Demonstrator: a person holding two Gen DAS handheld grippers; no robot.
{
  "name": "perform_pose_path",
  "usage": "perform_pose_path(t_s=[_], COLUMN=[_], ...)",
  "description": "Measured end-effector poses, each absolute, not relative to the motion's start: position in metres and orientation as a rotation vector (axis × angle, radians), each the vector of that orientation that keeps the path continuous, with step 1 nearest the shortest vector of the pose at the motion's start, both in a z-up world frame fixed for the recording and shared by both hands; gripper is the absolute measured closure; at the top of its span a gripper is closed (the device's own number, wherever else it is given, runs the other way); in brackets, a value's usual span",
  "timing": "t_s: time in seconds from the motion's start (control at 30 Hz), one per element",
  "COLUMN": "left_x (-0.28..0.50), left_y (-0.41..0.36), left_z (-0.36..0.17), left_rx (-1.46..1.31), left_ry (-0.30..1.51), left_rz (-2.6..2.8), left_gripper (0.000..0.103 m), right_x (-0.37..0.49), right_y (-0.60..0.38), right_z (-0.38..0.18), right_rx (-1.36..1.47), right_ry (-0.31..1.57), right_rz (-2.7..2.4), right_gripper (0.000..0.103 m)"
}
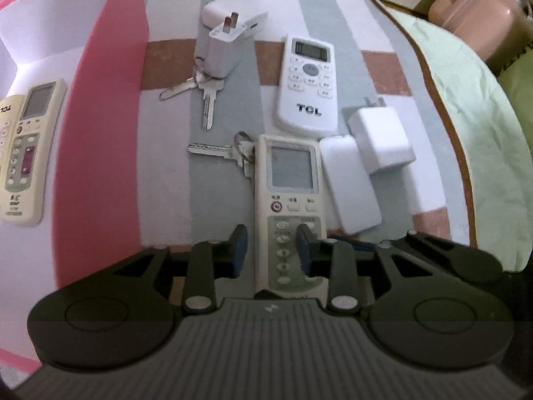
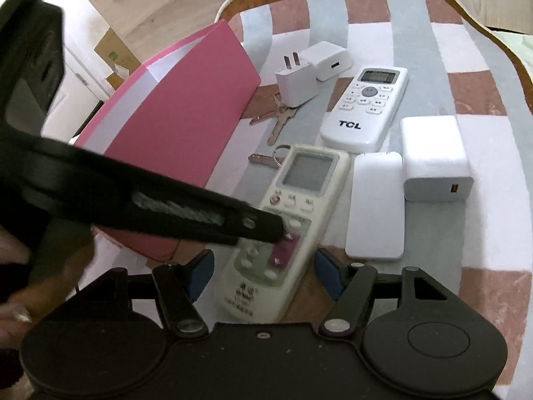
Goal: Organize rigid objects
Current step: 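Lift the cream remote with the left gripper off the rug, then carry the cream remote into the pink box and open the left gripper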
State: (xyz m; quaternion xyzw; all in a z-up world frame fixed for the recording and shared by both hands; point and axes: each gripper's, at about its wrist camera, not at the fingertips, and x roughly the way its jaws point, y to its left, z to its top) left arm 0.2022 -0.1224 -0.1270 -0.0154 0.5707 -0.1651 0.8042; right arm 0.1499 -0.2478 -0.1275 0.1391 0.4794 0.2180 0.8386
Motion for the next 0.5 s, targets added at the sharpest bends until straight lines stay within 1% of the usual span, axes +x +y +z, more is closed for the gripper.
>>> perform_pose_path(t_s=[0.07, 0.13, 0.23, 0.43, 0.47, 0.5], left_x=[0.206, 0.206, 0.203, 0.194, 0.193, 0.193], left_y=[-0.121, -0.118, -0.12, -0.124, -0.125, -0.124], left_z=[-0.127, -0.127, -0.127, -0.13, -0.13, -0.13], left_rx=[-0.052, -0.07, -0.06, -0.072, -0.068, -0.073], left_ry=[1.235, 1.257, 1.257, 1.203, 1.204, 1.208], left_rz=[-0.364, -0.395, -0.419, -0.375, -0.374, -0.377], left_gripper=[0.075, 0.076, 0.076, 0.075, 0.075, 0.075], right_x=[0.152, 0.153, 0.15, 0.16, 0.162, 0.163], right_y=[-0.246, -0.243, -0.243, -0.25, -0.247, -0.245], right_z=[-0.128, -0.128, -0.126, -0.129, -0.128, -0.127], right_rx=[0.294, 0.283, 0.242, 0.331, 0.319, 0.297], right_ry=[1.006, 1.006, 1.012, 1.021, 1.035, 1.042], right_rz=[0.445, 0.442, 0.432, 0.373, 0.365, 0.36], right_gripper=[0.029, 0.03, 0.035, 0.033, 0.034, 0.036])
